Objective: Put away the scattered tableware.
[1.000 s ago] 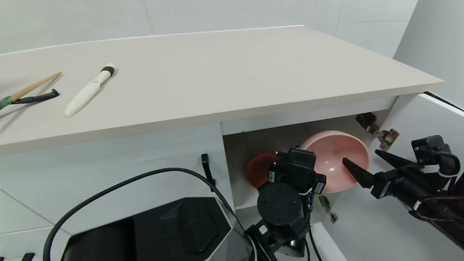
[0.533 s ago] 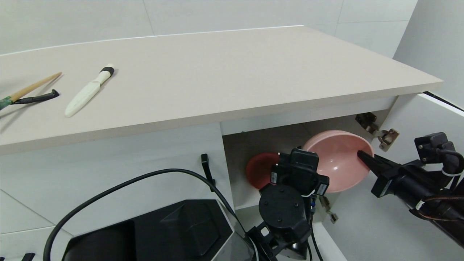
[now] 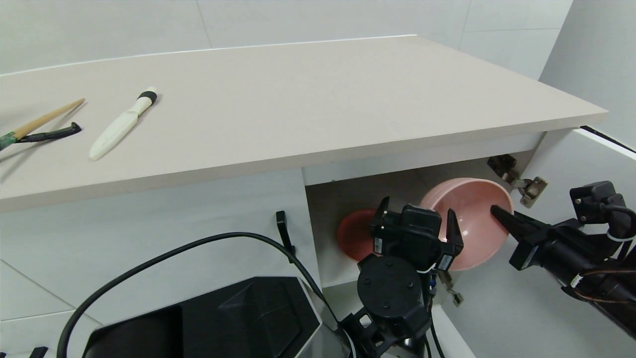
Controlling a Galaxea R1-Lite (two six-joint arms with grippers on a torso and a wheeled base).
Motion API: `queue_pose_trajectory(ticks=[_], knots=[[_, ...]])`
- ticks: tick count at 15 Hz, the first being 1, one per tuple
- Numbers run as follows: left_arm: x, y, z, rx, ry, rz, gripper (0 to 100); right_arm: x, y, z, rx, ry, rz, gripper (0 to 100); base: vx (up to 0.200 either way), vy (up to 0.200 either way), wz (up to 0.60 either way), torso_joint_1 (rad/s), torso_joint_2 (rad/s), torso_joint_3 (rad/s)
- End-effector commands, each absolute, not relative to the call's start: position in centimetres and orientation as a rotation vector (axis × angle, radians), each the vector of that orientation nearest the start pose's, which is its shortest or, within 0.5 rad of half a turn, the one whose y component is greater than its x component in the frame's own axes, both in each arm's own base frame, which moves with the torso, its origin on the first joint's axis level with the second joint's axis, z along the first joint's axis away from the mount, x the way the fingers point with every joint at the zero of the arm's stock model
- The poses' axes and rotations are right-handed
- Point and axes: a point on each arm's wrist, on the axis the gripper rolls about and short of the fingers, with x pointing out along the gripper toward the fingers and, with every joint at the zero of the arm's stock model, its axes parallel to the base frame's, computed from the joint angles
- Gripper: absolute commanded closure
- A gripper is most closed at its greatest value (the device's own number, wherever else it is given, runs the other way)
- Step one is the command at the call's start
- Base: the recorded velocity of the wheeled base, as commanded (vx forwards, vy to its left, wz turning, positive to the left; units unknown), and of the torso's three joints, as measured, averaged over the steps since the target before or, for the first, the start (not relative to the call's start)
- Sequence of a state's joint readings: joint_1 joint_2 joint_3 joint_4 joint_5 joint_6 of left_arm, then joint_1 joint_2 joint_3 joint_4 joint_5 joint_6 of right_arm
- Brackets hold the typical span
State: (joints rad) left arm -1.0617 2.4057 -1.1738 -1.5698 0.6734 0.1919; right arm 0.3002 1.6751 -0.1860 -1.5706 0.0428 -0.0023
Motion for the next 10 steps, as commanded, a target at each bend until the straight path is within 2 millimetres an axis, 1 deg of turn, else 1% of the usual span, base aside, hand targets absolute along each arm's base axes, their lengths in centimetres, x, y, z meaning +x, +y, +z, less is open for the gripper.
queue_pose_trajectory(ticks=[1, 2, 4, 8, 10], knots=[[22.2, -38.2, 9.7, -0.076, -0.256, -0.374, 0, 21.3, 6.7, 13.8, 0.007, -0.078, 0.343, 100, 0.0, 0.0, 0.0, 0.0, 0.0, 0.0], [21.6, -38.1, 9.9, -0.076, -0.25, -0.388, 0, 21.3, 6.7, 13.7, 0.006, -0.074, 0.343, 100, 0.0, 0.0, 0.0, 0.0, 0.0, 0.0], [19.6, -37.7, 11.1, -0.137, -0.235, -0.434, 0, 21.4, 6.7, 13.5, 0.005, -0.066, 0.343, 100, 0.0, 0.0, 0.0, 0.0, 0.0, 0.0], [18.0, -34.7, 11.6, -0.218, -0.16, -0.46, 0, 21.3, 6.7, 13.5, 0.005, -0.065, 0.343, 100, 0.0, 0.0, 0.0, 0.0, 0.0, 0.0], [17.1, -33.0, 11.8, -0.227, -0.125, -0.479, 0, 21.4, 6.7, 13.5, 0.005, -0.063, 0.343, 100, 0.0, 0.0, 0.0, 0.0, 0.0, 0.0]])
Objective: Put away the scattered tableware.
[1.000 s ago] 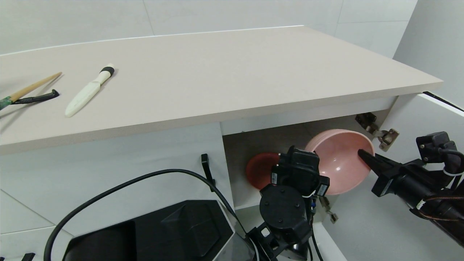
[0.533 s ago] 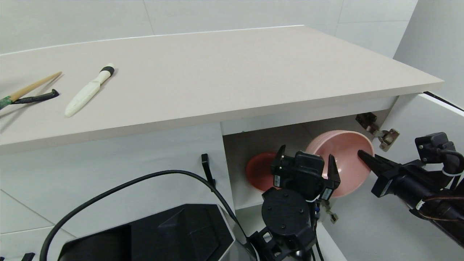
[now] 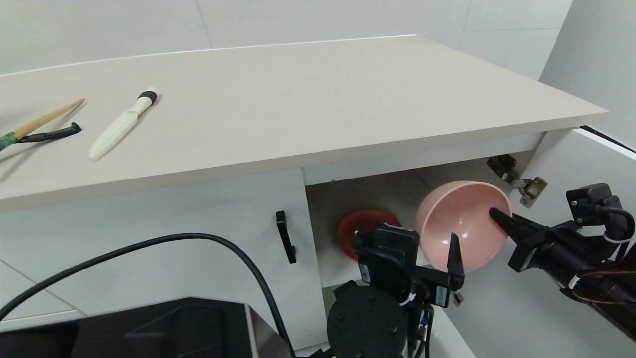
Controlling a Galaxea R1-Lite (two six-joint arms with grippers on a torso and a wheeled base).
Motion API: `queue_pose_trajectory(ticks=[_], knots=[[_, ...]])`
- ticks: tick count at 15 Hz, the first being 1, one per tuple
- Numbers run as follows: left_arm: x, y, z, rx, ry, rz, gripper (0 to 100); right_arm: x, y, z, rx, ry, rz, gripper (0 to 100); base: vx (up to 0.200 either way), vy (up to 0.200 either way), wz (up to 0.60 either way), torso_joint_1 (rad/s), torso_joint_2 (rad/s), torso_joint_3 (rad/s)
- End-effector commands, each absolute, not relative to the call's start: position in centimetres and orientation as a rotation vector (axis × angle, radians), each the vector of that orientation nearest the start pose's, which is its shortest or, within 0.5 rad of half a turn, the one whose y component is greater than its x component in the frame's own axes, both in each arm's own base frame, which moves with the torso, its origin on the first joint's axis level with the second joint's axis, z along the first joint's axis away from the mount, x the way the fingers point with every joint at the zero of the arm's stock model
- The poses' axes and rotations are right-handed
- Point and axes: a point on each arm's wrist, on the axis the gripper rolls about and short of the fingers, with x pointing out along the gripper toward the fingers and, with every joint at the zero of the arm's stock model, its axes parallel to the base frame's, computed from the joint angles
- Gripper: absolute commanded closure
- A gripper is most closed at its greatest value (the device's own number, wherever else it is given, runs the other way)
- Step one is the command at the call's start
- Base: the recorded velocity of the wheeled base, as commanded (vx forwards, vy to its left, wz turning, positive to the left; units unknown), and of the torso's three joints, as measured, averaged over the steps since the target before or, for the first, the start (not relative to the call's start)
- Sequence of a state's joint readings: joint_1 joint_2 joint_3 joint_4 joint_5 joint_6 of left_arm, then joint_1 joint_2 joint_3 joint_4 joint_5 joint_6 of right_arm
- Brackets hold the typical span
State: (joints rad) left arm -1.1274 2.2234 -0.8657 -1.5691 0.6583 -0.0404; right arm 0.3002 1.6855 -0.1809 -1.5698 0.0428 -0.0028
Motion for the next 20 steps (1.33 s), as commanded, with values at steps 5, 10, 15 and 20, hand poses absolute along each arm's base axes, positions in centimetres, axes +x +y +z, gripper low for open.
queue_pose_trajectory(ticks=[5, 10, 15, 20], knots=[[14.2, -28.7, 11.6, -0.149, -0.048, -0.599, 0, 21.4, 6.7, 13.0, 0.002, -0.04, 0.344, 100, 0.0, 0.0, 0.0, 0.0, 0.0, 0.0], [10.9, -22.7, 12.7, -0.097, -0.009, -0.863, 0, 21.2, 6.7, 13.0, 0.002, -0.039, 0.344, 100, 0.0, 0.0, 0.0, 0.0, 0.0, 0.0], [7.9, -15.4, 13.2, -0.088, 0.001, -0.999, 0, 21.0, 6.7, 12.2, -0.003, 0.003, 0.345, 100, 0.0, 0.0, 0.0, 0.0, 0.0, 0.0], [7.2, -12.1, 16.6, -0.139, -0.228, -1.115, 0, 20.2, 6.4, 11.0, -0.012, 0.067, 0.345, 100, 0.0, 0.0, 0.0, 0.0, 0.0, 0.0]])
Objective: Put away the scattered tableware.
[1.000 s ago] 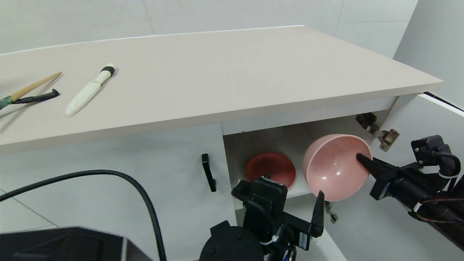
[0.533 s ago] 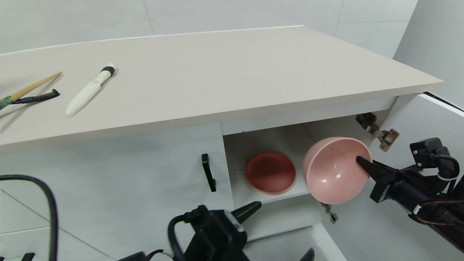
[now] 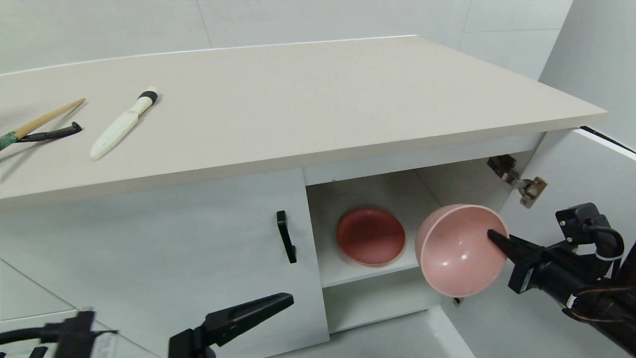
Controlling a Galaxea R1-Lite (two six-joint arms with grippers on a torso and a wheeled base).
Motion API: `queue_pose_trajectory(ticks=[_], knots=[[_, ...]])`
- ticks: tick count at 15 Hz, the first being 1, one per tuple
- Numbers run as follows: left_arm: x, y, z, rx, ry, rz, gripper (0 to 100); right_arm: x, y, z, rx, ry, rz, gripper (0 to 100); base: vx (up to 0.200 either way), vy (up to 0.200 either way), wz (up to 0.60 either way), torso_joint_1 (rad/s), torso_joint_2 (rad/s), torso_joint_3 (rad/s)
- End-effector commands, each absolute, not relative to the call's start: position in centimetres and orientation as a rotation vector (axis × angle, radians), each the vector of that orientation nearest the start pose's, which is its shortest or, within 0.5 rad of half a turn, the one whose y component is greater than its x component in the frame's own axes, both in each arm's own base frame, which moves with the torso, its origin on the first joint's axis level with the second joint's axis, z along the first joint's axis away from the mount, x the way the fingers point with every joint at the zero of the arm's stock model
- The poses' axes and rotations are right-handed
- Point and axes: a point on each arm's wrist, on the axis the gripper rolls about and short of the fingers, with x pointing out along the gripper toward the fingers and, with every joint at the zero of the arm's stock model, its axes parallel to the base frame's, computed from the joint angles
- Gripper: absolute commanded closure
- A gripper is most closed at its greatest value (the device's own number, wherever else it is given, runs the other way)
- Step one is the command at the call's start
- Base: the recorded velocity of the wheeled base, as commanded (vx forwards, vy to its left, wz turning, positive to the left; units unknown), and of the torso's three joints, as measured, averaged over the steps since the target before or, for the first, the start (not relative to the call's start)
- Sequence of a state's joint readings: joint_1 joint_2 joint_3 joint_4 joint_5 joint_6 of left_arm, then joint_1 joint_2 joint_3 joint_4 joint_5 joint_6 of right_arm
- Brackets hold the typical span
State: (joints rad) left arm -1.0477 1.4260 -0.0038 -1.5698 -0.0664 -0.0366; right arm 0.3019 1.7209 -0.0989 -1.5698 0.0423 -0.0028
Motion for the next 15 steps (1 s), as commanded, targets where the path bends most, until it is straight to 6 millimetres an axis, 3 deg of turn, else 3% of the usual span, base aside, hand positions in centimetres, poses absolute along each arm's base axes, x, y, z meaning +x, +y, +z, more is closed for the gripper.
queue_pose_trajectory(ticks=[1, 3, 7, 11, 12, 14, 15], knots=[[6.9, -11.6, 17.1, -0.127, -0.281, -1.151, 0, 20.0, 6.3, 10.5, -0.016, 0.097, 0.345, 100, 0.0, 0.0, 0.0, 0.0, 0.0, 0.0], [6.4, -11.3, 17.4, -0.07, -0.353, -1.242, 0, 20.2, 6.7, 9.9, -0.02, 0.123, 0.357, 100, 0.0, 0.0, 0.0, 0.0, 0.0, 0.0], [6.8, -11.1, 17.4, -0.007, -0.391, -1.213, 0, 20.3, 7.4, 9.0, -0.028, 0.164, 0.389, 100, 0.0, 0.0, 0.0, 0.0, 0.0, 0.0], [7.3, -7.7, 18.2, 0.078, -0.464, -0.975, 0, 20.4, 7.6, 8.6, -0.032, 0.184, 0.392, 100, 0.0, 0.0, 0.0, 0.0, 0.0, 0.0], [7.1, -5.9, 18.2, 0.107, -0.451, -0.853, 0, 20.5, 7.6, 8.4, -0.033, 0.195, 0.393, 100, 0.0, 0.0, 0.0, 0.0, 0.0, 0.0], [5.1, -3.1, 17.6, 0.094, -0.397, -0.686, 0, 20.5, 7.9, 8.2, -0.034, 0.202, 0.407, 100, 0.0, 0.0, 0.0, 0.0, 0.0, 0.0], [4.5, -2.6, 17.3, 0.08, -0.382, -0.659, 0, 20.4, 8.0, 8.2, -0.036, 0.202, 0.41, 100, 0.0, 0.0, 0.0, 0.0, 0.0, 0.0]])
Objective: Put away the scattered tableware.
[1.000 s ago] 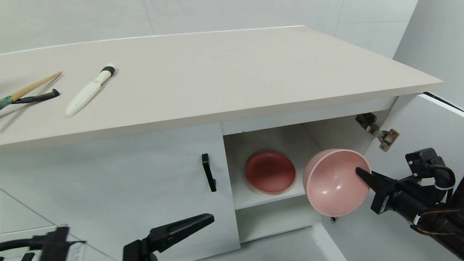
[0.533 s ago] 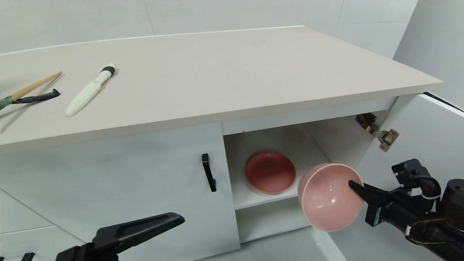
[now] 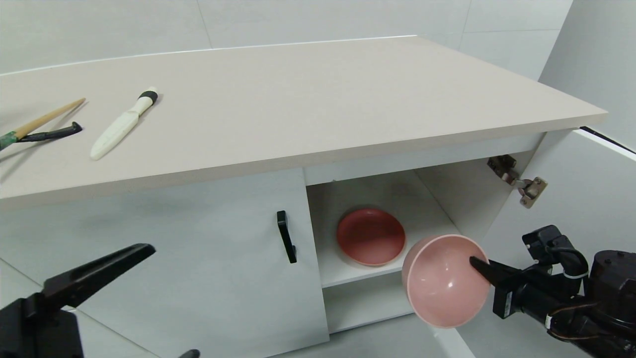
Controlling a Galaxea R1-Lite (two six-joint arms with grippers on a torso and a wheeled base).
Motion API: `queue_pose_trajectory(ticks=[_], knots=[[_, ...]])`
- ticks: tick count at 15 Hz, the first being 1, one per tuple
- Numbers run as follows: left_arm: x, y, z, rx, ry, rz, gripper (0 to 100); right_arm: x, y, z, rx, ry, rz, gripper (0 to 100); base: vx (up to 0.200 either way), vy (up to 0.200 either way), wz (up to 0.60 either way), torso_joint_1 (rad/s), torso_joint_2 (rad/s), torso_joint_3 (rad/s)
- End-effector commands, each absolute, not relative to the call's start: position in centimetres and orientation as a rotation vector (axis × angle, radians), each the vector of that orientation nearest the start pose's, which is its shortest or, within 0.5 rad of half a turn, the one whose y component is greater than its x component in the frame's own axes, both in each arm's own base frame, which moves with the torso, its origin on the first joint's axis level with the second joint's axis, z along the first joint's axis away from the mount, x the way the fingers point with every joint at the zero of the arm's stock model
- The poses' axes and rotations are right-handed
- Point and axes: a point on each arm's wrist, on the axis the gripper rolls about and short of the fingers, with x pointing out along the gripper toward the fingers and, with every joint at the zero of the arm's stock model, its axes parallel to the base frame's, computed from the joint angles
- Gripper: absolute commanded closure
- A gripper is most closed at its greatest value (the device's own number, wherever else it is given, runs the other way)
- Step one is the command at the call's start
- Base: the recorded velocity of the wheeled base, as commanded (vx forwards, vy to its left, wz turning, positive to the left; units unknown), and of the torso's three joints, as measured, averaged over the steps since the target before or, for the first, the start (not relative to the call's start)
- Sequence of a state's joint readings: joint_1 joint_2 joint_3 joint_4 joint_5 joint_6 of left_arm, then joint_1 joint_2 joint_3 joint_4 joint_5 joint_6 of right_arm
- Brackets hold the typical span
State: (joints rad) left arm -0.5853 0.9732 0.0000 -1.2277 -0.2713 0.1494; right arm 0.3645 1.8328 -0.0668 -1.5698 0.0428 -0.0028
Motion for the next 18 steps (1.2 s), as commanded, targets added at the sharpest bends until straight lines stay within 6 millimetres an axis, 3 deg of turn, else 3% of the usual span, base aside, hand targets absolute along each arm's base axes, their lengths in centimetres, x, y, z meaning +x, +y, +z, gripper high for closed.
queue_pose_trajectory(ticks=[1, 4, 8, 14, 16, 18], knots=[[2.4, -1.4, 16.1, 0.037, -0.341, -0.567, 0, 20.3, 8.3, 8.2, -0.036, 0.202, 0.424, 100, 0.0, 0.0, 0.0, 0.0, 0.0, 0.0], [0.3, -0.6, 13.6, 0.049, -0.255, -0.386, 0, 20.3, 8.3, 8.2, -0.038, 0.202, 0.427, 100, 0.0, 0.0, 0.0, 0.0, 0.0, 0.0], [-0.1, -0.4, 12.2, 0.028, -0.164, -0.269, 0, 21.1, 8.5, 7.2, 0.0, 0.249, 0.413, 100, 0.0, 0.0, 0.0, 0.0, 0.0, 0.0], [-1.2, -0.1, 9.5, 0.027, -0.039, -0.136, 0, 25.7, 10.3, 5.9, 0.027, 0.217, 0.412, 100, 0.0, 0.0, 0.0, 0.0, 0.0, 0.0], [-1.8, -0.1, 7.8, 0.111, 0.054, -0.057, 0, 26.9, 10.7, 6.1, 0.032, 0.182, 0.403, 100, 0.0, 0.0, 0.0, 0.0, 0.0, 0.0], [-2.0, -0.1, 7.7, 0.117, 0.025, -0.038, 0, 28.1, 10.8, 6.4, 0.039, 0.145, 0.386, 100, 0.0, 0.0, 0.0, 0.0, 0.0, 0.0]])
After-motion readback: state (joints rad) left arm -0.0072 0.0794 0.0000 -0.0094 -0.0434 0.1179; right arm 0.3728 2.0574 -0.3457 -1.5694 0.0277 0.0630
